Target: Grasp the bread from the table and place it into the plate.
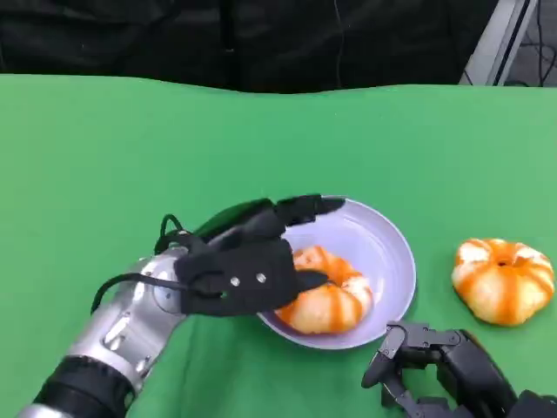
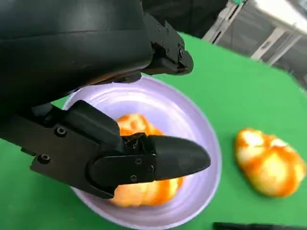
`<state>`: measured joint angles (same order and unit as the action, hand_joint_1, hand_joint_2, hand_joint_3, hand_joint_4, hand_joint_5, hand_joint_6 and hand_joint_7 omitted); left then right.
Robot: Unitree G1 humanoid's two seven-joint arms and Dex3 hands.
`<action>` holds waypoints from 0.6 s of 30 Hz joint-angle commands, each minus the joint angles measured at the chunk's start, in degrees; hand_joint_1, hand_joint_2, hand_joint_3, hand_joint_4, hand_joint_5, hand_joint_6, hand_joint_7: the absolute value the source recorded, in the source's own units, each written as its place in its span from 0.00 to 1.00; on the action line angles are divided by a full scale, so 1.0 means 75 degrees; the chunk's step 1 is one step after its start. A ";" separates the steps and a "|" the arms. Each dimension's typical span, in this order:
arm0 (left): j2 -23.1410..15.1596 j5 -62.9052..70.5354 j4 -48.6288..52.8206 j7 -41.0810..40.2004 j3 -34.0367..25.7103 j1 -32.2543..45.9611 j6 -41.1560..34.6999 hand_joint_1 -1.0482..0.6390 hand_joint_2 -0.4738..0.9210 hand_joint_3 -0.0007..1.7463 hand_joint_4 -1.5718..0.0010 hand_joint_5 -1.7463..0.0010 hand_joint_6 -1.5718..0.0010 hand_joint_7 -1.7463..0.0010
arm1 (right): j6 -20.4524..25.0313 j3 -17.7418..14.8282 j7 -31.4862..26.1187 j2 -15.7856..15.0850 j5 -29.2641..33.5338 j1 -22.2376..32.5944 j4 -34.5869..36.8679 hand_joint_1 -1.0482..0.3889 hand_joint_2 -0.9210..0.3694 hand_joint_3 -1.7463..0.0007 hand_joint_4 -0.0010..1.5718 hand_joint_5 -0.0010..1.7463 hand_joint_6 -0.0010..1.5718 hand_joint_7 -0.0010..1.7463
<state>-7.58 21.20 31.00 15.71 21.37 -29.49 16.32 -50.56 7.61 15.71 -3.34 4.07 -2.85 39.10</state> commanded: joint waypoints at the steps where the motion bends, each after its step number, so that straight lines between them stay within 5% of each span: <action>1: 0.0184 -0.1159 -0.0073 0.0203 -0.0622 0.0506 0.0393 0.05 1.00 0.48 0.85 0.98 0.88 0.99 | -0.0013 0.0004 -0.0038 -0.0082 0.0013 0.0022 -0.0041 0.63 0.25 0.44 0.52 0.83 0.55 0.66; 14: 0.0331 -0.1991 -0.0285 0.0546 -0.0982 0.0819 0.0336 0.08 1.00 0.46 0.85 0.99 0.87 1.00 | -0.0037 0.0007 -0.0002 -0.0084 -0.0034 0.0008 -0.0012 0.64 0.24 0.44 0.52 0.83 0.55 0.66; 18: 0.0704 -0.3903 -0.1178 0.1027 -0.1896 0.2276 0.0361 0.11 1.00 0.42 0.79 0.97 0.81 0.98 | -0.0090 0.0001 0.0131 -0.0104 -0.0144 -0.0040 0.0104 0.63 0.25 0.44 0.51 0.84 0.54 0.67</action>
<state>-2.73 -2.43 25.23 21.61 10.36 -18.51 18.50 -50.56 7.79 16.19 -3.35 3.69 -2.96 39.27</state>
